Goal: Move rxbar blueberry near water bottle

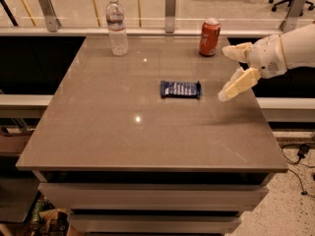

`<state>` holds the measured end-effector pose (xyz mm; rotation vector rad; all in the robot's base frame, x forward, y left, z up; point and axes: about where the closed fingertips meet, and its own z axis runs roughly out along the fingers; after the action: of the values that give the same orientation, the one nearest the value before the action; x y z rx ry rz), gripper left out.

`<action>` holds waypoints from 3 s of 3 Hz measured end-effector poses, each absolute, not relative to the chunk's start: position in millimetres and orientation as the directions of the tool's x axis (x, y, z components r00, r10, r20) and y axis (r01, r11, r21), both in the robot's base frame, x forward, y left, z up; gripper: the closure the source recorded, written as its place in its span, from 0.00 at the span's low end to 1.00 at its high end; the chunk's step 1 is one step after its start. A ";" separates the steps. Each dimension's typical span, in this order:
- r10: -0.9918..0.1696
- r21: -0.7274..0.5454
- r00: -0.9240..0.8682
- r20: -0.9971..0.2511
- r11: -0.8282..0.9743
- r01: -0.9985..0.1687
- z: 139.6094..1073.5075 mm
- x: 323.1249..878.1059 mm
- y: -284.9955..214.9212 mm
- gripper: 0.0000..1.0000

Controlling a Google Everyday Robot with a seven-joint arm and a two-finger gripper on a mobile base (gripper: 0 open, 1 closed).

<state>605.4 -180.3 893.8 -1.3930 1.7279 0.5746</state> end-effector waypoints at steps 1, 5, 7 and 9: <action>-0.551 -0.134 -0.040 -0.834 0.272 -0.953 883.2 611.2 -168.1 0.00; -0.513 -0.090 -0.071 -0.856 0.281 -0.955 841.0 628.7 -126.7 0.00; -0.518 -0.056 -0.089 -0.851 0.258 -0.965 820.5 637.1 -106.1 0.00; -0.517 -0.051 -0.088 -0.851 0.250 -0.967 818.4 637.0 -101.0 0.39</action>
Offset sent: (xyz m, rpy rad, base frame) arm 0.0140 0.0297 -0.0376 0.0831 0.0022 -0.0194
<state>637.0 -101.0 818.4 -1.3763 1.7251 0.7119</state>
